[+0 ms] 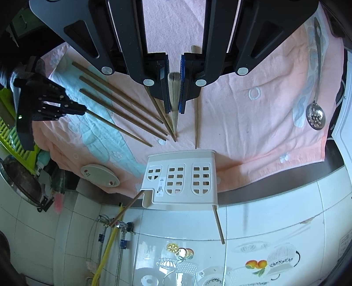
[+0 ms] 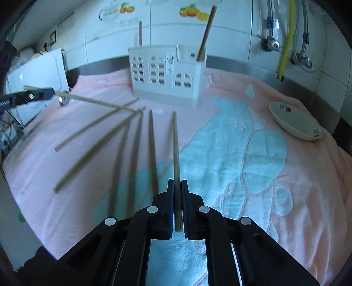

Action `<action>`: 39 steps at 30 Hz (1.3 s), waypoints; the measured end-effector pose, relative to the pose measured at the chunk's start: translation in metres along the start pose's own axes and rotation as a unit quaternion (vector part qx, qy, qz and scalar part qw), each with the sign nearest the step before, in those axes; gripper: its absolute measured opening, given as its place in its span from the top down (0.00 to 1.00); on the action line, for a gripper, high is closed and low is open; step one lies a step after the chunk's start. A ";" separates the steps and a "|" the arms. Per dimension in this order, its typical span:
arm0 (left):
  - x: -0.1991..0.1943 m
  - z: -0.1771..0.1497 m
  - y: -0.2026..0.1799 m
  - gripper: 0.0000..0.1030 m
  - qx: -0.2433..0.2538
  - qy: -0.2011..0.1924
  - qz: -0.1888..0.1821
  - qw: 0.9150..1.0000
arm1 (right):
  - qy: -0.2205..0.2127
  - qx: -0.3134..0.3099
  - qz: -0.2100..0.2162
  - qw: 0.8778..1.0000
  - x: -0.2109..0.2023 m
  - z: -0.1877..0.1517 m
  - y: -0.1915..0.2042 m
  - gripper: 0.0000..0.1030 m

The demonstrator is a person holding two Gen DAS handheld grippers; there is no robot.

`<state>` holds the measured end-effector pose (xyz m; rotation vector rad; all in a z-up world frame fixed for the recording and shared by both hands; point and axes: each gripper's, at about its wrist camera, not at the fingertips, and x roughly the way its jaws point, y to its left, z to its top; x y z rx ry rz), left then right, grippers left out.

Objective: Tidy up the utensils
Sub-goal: 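Grasp a chopstick with the left tool while the right tool grasps another, then lift both chopsticks and insert them into the white holder, then open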

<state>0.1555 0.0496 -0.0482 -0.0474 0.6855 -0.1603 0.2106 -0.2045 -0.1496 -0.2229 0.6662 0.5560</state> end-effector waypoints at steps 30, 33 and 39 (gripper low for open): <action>-0.015 0.067 -0.001 0.94 0.013 -0.028 -0.013 0.999 | -0.095 -0.018 0.030 0.995 -0.081 0.165 0.009 0.94; -0.019 0.083 -0.002 0.95 0.019 -0.028 -0.014 0.999 | -0.087 -0.022 0.036 0.995 -0.086 0.185 0.004 0.94; -0.041 0.119 -0.003 0.95 0.035 -0.053 -0.002 0.998 | -0.088 -0.024 0.034 0.995 -0.105 0.224 -0.006 0.94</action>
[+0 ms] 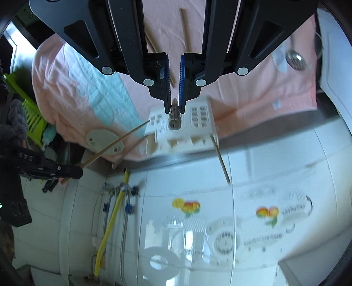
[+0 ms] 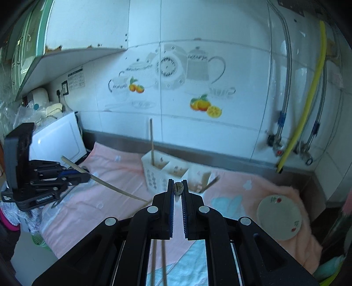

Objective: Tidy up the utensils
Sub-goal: 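Lift both chopsticks and insert them into the white holder, then open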

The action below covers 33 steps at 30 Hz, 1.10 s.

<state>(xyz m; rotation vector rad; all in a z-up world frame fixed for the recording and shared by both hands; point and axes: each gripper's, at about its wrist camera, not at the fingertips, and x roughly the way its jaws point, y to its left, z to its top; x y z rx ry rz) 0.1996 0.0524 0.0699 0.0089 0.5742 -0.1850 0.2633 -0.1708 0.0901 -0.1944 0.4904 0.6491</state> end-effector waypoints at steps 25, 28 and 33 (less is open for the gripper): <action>0.083 0.084 0.050 0.95 -0.033 0.037 0.054 0.997 | 0.059 0.022 -0.029 0.998 0.081 0.034 -0.031 0.94; 0.098 0.080 0.057 0.95 -0.052 0.054 0.047 0.996 | 0.066 0.027 -0.027 0.997 0.089 0.033 -0.033 0.94; 0.110 0.072 0.061 0.94 -0.062 0.069 0.047 0.995 | 0.072 0.037 -0.025 0.996 0.098 0.030 -0.037 0.94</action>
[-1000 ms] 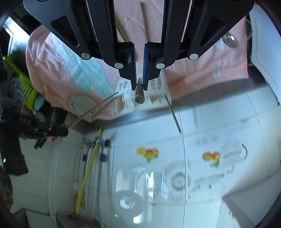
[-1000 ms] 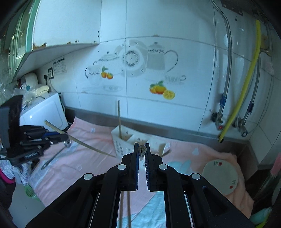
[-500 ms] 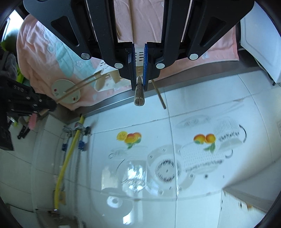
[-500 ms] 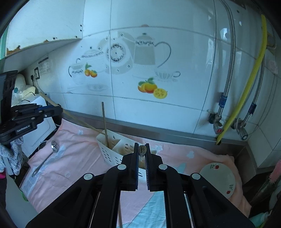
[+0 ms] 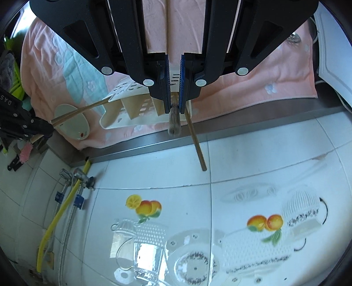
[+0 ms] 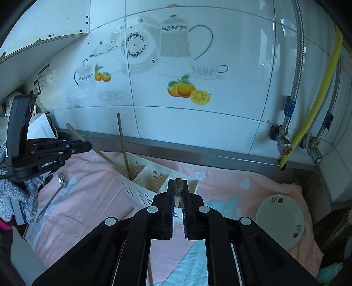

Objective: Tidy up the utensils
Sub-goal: 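Lift both chopsticks and insert them into the white holder, then open, then return both tools to the chopsticks and grasp one with the left tool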

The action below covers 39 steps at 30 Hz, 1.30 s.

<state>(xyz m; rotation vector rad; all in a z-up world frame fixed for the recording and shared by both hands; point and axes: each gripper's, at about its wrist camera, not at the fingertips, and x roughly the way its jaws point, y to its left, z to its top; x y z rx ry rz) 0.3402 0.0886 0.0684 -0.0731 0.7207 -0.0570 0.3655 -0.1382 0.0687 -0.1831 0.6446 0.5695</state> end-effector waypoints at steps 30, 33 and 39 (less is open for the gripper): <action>-0.083 -0.086 0.005 0.59 -0.041 -0.065 -0.002 0.997 | -0.075 -0.016 0.008 0.997 -0.085 -0.087 0.019 0.55; -0.085 -0.113 -0.001 0.58 -0.043 -0.055 0.002 0.998 | -0.073 -0.013 0.011 0.997 -0.090 -0.108 0.024 0.51; -0.081 -0.171 -0.019 0.58 -0.059 -0.027 -0.005 0.998 | -0.067 -0.007 0.003 0.998 -0.090 -0.146 0.029 0.40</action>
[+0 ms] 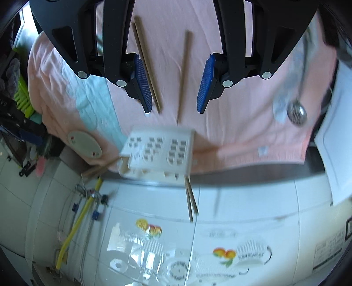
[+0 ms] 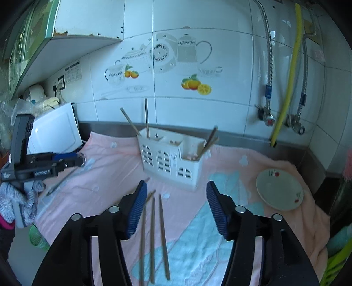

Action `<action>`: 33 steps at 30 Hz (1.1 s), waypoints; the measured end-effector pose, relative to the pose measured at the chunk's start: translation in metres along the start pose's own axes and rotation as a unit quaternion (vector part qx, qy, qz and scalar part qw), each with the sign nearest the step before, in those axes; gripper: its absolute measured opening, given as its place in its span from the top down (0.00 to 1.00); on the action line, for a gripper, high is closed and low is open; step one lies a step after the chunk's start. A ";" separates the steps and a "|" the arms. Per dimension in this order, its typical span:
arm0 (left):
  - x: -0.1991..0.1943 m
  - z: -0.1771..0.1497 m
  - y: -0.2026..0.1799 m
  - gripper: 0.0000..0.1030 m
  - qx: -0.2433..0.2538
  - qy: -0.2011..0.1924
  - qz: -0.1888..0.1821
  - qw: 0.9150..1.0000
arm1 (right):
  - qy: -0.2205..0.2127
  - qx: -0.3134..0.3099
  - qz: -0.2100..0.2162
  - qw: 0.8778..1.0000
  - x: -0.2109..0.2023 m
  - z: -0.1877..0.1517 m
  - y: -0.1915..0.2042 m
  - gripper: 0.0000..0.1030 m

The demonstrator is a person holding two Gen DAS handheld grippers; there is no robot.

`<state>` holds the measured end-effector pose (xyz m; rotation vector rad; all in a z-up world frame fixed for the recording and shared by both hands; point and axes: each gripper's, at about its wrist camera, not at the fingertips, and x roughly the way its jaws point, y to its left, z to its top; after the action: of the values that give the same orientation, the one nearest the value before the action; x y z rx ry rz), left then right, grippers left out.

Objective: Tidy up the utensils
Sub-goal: 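Return both tools to the chopsticks and grasp one with the left tool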

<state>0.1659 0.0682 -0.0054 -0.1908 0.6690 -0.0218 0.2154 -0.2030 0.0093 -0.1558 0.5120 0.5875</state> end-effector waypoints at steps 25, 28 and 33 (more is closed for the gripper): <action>0.068 -0.105 -0.050 0.79 -0.037 0.113 -0.007 0.993 | 0.016 0.002 -0.033 0.999 0.003 -0.096 0.006 0.12; 0.074 -0.107 -0.054 0.84 -0.032 0.117 -0.004 0.993 | 0.019 0.012 -0.030 0.999 0.004 -0.101 0.002 0.12; 0.084 -0.111 -0.054 0.91 -0.031 0.123 0.009 0.992 | 0.024 0.022 -0.030 0.999 0.006 -0.109 -0.004 0.12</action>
<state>0.1657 -0.0101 -0.1321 -0.2441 0.9180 -0.0073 0.1768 -0.2339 -0.0877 -0.1432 0.5651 0.5154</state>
